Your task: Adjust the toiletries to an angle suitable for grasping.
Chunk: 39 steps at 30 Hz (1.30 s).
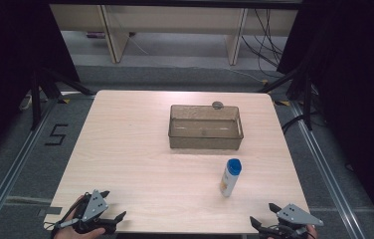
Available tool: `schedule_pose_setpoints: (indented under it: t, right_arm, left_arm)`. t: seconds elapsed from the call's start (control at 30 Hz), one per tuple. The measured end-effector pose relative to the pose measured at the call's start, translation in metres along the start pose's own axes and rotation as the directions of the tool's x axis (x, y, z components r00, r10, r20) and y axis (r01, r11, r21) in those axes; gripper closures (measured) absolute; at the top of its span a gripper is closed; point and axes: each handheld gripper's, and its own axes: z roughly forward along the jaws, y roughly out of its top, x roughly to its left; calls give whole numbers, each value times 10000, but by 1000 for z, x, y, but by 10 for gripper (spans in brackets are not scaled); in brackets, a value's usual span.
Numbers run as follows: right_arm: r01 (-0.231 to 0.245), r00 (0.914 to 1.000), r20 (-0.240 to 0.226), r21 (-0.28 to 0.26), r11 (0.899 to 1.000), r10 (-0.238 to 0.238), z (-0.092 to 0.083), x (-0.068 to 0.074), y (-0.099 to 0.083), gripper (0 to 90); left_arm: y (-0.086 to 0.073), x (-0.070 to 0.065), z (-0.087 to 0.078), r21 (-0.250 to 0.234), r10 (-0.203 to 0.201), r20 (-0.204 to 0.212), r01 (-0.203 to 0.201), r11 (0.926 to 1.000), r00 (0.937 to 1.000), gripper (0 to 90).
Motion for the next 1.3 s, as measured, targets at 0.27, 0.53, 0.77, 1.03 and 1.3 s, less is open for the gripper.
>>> schedule_pose_setpoints:
  t: [0.27, 0.53, 0.77, 1.03, 1.3]
  right_arm:
    - [-62, 9999, -87, 61, 10000, 63, 0, 1, 0, 217]
    - [42, 10000, -89, 20, 10000, -42, 2, 3, 2, 217]
    - [61, 9999, -144, -148, 9999, -63, 4, 5, 7, 216]
    - [83, 9998, -166, -520, 9986, -92, 5, 7, 12, 206]
    - [156, 9997, -189, -849, 9963, -173, 6, 14, 22, 196]
  left_arm:
    - [0, 1, -1, 62, 130, 35, -130, 9999, 9999, 149]
    - [0, 1, 0, 22, 72, -5, -72, 10000, 10000, 149]
    - [0, 1, 0, 52, 163, -27, -162, 9999, 9999, 149]
    - [1, 1, 0, 19, 131, 71, -131, 9999, 9999, 149]
    - [1, 1, 1, 17, 106, 17, -106, 9999, 9999, 149]
